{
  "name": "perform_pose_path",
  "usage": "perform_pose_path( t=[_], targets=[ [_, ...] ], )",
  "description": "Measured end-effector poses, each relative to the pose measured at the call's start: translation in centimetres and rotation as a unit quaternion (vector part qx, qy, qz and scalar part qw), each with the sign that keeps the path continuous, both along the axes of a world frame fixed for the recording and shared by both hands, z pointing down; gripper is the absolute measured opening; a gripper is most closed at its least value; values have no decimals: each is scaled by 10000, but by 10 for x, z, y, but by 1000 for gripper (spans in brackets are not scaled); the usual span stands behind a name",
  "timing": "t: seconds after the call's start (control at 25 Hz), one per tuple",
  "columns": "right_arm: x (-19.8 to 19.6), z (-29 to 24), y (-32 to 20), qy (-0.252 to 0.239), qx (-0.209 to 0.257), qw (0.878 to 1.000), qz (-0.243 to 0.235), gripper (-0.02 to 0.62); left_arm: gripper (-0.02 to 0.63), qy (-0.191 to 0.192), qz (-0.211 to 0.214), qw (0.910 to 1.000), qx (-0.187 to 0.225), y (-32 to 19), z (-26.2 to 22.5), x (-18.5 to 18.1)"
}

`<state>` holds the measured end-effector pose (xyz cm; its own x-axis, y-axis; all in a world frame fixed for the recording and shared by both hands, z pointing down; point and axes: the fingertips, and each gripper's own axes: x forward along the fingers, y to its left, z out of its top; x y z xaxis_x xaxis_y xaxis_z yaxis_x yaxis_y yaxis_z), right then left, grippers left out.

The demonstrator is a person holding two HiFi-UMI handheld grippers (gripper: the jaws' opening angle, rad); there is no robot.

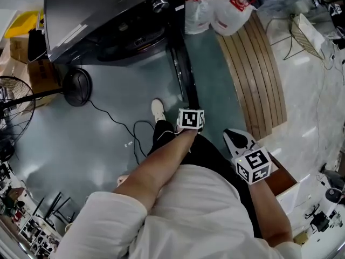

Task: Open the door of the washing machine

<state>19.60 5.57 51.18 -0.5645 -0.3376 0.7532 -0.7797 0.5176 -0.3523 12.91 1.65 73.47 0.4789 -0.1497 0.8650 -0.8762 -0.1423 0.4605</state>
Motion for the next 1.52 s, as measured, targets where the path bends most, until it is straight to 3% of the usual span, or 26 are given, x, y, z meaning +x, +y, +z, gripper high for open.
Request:
perform_pose_path(
  t=[0.6,1.52],
  targets=[
    [48,1,11,85,-16,9995,319,20,62,423,32,9991,-66,-22,-1,71],
    [65,-1,14,103,72,9997,203,21,57,530,294,9982,5,-22,-1,75]
  ],
)
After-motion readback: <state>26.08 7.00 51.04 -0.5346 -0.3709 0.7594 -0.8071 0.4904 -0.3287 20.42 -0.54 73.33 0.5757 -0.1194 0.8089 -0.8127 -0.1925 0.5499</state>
